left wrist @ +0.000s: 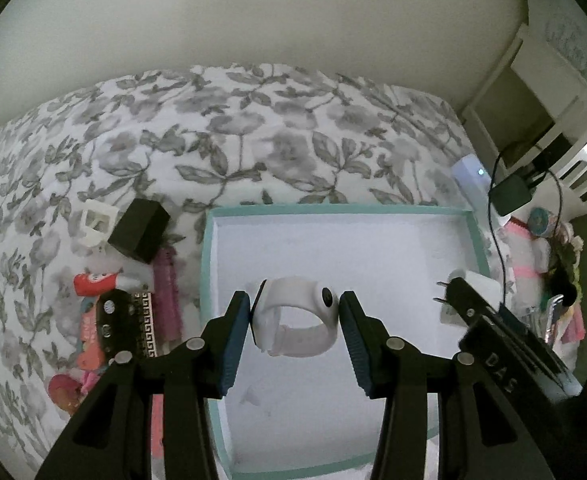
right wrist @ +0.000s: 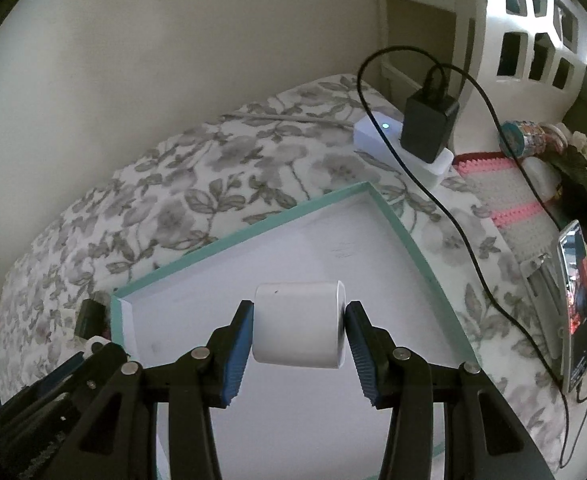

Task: Organize rigid objects
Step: 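Carry the watch and charger over the tray with both tools, then open both tools to drop the watch and charger into the tray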

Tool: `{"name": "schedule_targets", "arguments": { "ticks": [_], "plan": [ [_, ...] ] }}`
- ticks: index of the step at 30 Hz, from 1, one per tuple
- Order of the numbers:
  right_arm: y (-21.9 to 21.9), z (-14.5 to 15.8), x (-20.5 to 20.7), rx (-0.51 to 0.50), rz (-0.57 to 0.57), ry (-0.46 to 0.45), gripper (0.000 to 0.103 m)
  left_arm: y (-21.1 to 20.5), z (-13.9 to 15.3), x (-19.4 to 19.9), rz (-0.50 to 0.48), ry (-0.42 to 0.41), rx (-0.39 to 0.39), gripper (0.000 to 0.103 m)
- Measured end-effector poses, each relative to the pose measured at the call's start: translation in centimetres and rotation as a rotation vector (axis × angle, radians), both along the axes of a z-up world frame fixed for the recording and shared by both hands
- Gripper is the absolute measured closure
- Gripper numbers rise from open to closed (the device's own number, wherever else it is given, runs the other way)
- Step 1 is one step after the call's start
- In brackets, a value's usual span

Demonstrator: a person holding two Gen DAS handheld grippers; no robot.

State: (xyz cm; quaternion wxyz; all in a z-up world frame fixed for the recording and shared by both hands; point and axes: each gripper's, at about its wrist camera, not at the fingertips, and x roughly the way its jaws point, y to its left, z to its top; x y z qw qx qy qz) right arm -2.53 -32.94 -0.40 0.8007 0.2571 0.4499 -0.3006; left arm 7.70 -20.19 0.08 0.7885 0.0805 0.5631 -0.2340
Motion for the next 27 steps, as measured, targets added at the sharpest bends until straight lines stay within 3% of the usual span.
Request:
{"name": "schedule_targets", "arguments": {
  "ticks": [20,24,27],
  "plan": [
    [-2.0,-2.5,-0.8,0.010,-0.046,0.076,0.053,-2.0,-3.0,0.1,-0.013,0.016,0.052,0.054],
    [-2.0,-2.3,-0.9,0.008,-0.042,0.068,0.053,-1.7,-2.7,0.1,-0.010,0.007,0.051,0.043],
    [-1.9,-2.1,-1.0,0.008,-0.042,0.066,0.053,-1.4,-2.2,0.1,-0.001,-0.004,0.047,0.042]
  ]
}}
